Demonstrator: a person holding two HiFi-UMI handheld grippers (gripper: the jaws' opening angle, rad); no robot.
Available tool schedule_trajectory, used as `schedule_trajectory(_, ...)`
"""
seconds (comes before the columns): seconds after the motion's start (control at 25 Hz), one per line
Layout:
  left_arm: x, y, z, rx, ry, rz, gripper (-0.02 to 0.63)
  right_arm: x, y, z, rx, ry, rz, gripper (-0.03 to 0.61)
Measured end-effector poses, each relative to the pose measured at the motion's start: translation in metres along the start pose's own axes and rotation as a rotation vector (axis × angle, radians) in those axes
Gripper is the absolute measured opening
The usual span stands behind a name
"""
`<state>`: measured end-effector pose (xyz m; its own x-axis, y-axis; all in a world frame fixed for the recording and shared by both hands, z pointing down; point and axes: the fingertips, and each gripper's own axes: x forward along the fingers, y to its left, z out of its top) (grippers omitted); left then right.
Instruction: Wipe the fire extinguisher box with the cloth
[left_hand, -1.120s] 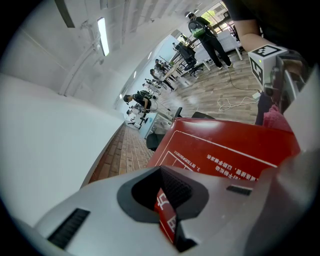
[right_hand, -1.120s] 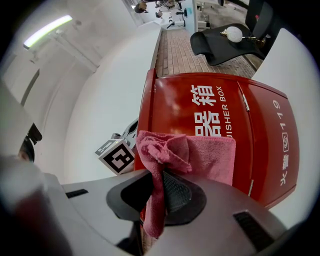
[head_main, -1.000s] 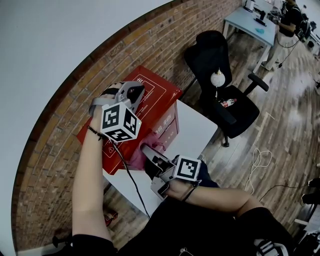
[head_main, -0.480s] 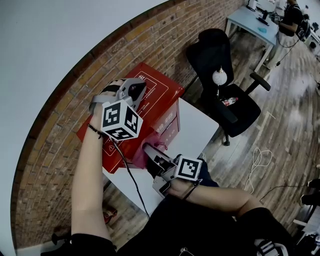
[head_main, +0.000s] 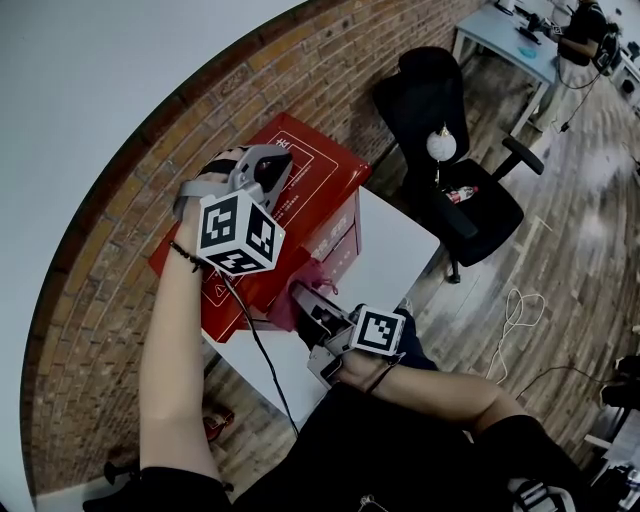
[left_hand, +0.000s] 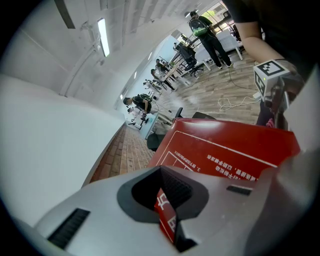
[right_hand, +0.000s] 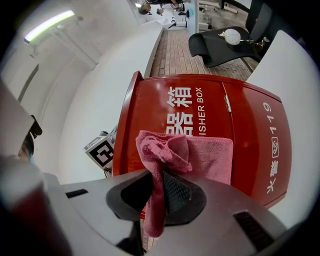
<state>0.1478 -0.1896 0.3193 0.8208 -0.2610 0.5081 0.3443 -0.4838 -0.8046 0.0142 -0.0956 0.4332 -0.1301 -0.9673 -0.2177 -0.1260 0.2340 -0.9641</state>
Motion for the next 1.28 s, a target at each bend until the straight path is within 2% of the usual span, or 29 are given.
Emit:
schedule_trajectory(0.52, 0.001, -0.001, 0.0, 0.001, 0.0, -0.001, 0.028, -0.007, -0.04, -0.003, 0.005, -0.008, -0.072, 0.064)
schedule_trajectory(0.72, 0.0, 0.0, 0.001, 0.001, -0.001, 0.0, 0.028, -0.016, -0.065, -0.008, 0.067, -0.02, -0.149, 0.064)
schedule_trajectory(1.28, 0.0, 0.0, 0.001, 0.001, -0.003, 0.006, 0.028, -0.021, -0.097, -0.01, 0.061, -0.016, -0.206, 0.064)
